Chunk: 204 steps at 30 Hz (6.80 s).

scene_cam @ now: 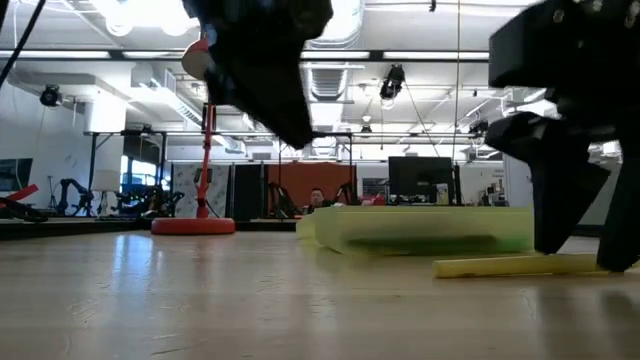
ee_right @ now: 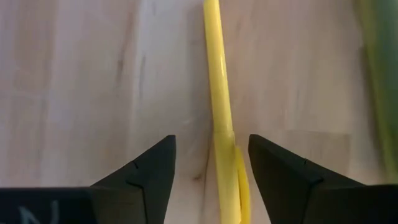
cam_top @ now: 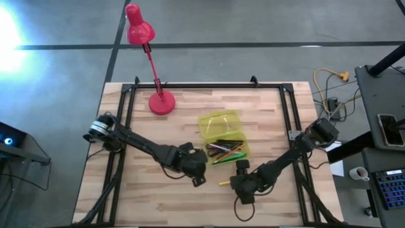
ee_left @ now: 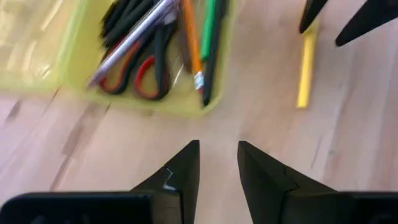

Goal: Pick & place school supplies into a supply box
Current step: Put the yellow pen into the yellow supply box, then close the yellow supply box

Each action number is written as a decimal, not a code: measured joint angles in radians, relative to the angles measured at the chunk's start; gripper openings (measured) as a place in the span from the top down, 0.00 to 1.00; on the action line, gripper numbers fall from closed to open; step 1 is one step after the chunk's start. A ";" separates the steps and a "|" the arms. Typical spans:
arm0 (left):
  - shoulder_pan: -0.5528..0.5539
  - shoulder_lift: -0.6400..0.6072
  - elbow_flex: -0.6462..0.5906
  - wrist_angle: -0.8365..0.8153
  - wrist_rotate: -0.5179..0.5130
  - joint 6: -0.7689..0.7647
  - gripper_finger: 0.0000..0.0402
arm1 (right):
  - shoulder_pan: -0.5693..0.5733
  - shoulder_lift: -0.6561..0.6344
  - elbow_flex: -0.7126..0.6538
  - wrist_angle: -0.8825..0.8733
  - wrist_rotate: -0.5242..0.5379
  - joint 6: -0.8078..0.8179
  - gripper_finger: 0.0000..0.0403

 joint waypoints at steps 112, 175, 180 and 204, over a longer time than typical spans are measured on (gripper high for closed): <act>0.471 -0.498 -0.777 0.557 0.161 -0.237 0.77 | -0.210 0.027 0.493 -0.667 0.287 0.735 0.81; 0.742 0.045 -0.354 0.435 0.470 0.094 0.77 | -0.013 -0.118 0.172 -0.192 -0.010 1.152 0.83; 0.742 0.045 -0.354 0.442 0.480 0.094 0.77 | -0.015 -0.111 0.149 -0.131 -0.061 1.153 0.83; 0.694 0.049 -0.318 0.437 0.523 0.036 0.77 | -0.072 0.001 0.008 -0.031 0.002 1.280 0.83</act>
